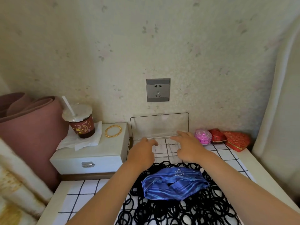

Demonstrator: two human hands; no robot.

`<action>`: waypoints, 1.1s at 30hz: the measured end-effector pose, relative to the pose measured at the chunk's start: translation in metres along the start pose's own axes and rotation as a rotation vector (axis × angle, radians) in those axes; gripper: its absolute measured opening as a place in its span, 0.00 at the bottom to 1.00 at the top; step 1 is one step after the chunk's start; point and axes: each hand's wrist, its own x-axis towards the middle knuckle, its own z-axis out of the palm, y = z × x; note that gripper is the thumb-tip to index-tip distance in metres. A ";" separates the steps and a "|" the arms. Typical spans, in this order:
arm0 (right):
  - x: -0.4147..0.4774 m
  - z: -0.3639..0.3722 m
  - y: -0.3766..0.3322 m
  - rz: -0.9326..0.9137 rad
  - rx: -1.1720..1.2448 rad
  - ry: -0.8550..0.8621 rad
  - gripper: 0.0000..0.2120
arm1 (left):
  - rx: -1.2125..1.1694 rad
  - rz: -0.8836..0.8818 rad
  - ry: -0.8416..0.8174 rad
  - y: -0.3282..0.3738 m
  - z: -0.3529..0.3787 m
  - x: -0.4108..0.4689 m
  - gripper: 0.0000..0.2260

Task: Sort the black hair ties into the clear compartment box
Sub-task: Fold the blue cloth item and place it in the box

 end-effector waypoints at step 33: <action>-0.137 0.014 -0.036 -0.124 0.196 0.125 0.16 | 0.073 -0.077 0.085 0.036 -0.012 -0.113 0.16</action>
